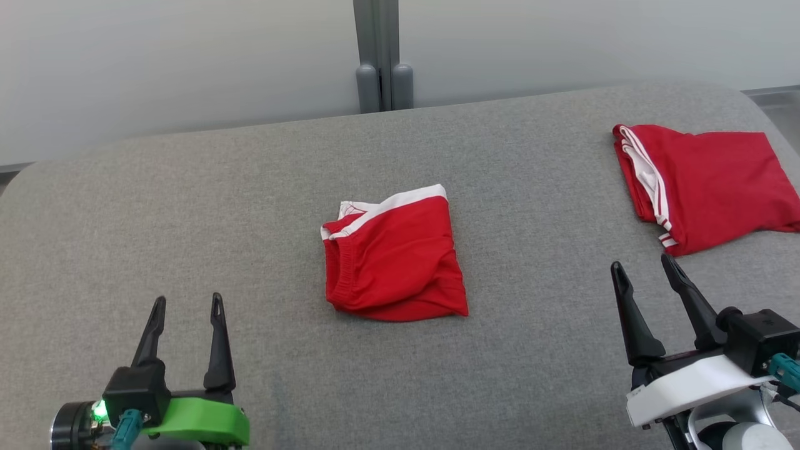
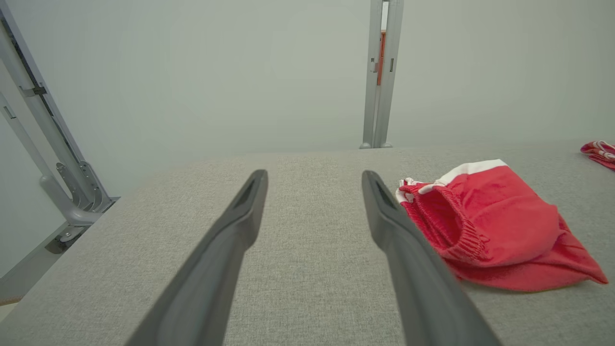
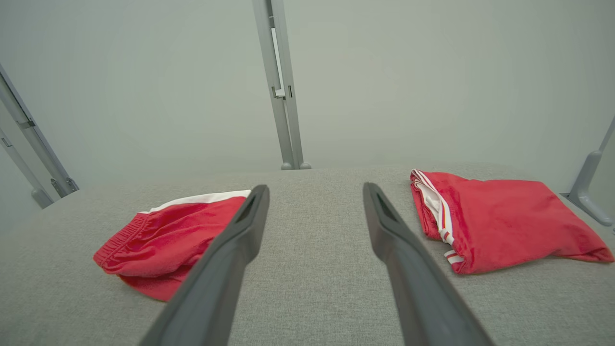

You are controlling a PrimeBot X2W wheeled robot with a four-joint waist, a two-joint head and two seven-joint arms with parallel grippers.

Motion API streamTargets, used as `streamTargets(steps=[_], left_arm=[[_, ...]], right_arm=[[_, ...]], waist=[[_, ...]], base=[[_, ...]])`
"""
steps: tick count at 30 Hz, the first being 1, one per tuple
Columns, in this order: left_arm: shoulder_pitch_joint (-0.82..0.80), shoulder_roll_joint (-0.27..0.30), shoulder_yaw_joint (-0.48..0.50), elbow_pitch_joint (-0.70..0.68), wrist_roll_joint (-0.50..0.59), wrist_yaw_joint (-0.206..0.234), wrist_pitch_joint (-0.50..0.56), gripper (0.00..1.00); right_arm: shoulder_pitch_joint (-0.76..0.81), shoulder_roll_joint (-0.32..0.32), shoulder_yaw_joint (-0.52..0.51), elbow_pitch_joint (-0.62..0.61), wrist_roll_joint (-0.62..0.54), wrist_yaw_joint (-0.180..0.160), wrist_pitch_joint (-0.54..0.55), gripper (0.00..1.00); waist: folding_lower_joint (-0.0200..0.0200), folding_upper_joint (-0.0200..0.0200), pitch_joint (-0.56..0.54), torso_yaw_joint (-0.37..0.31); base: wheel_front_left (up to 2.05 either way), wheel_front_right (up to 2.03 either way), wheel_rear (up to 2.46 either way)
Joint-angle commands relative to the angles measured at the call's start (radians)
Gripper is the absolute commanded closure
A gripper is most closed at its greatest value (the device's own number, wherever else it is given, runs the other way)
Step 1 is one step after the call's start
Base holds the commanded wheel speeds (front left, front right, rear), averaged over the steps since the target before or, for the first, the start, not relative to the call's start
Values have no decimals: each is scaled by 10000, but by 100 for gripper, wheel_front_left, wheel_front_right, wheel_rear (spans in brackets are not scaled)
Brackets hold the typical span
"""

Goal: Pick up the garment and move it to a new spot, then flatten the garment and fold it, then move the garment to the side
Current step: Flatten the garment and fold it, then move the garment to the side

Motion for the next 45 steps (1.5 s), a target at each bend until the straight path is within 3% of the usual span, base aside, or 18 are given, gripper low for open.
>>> streamTargets(steps=[1,11,20,27,29,30,38,45], left_arm=[[-324,38,-19,-78,124,21,-53,0],[-2094,-322,-124,-249,454,-425,-201,0],[-3065,-1012,-67,28,787,-876,-264,0],[-3074,-1387,215,138,1081,-1164,-267,0],[-3039,-1454,292,156,1178,-1231,-267,0],[-3017,-1476,339,155,1238,-1265,-268,0],[-2795,-1431,638,-1,1578,-1449,-261,0],[-2606,-1103,729,-425,1815,-1526,-260,0]], right_arm=[[-98,-83,-5,-25,22,-1,75,0],[-1959,-716,729,869,205,-1,377,0],[-4225,-726,2275,3757,727,-1,75,0],[-5169,-485,2808,5813,1289,-1,5,0],[-5253,-475,2997,6265,1485,-1,120,61],[-5241,-506,3147,6428,1580,-1,137,99],[-5242,-894,3736,6140,1846,-10,-615,100],[-4979,-1322,3777,5471,1973,-9,-936,100]], waist=[[0,0,263,148],[0,0,2495,1228],[0,0,3589,2038],[0,0,3679,2169],[0,0,3648,2155],[0,0,3620,2123],[0,0,3466,1284],[0,0,3489,-368]], base=[[0,0,0],[0,0,0],[0,0,0],[0,0,0],[0,0,0],[0,0,0],[0,0,0],[0,0,0]])
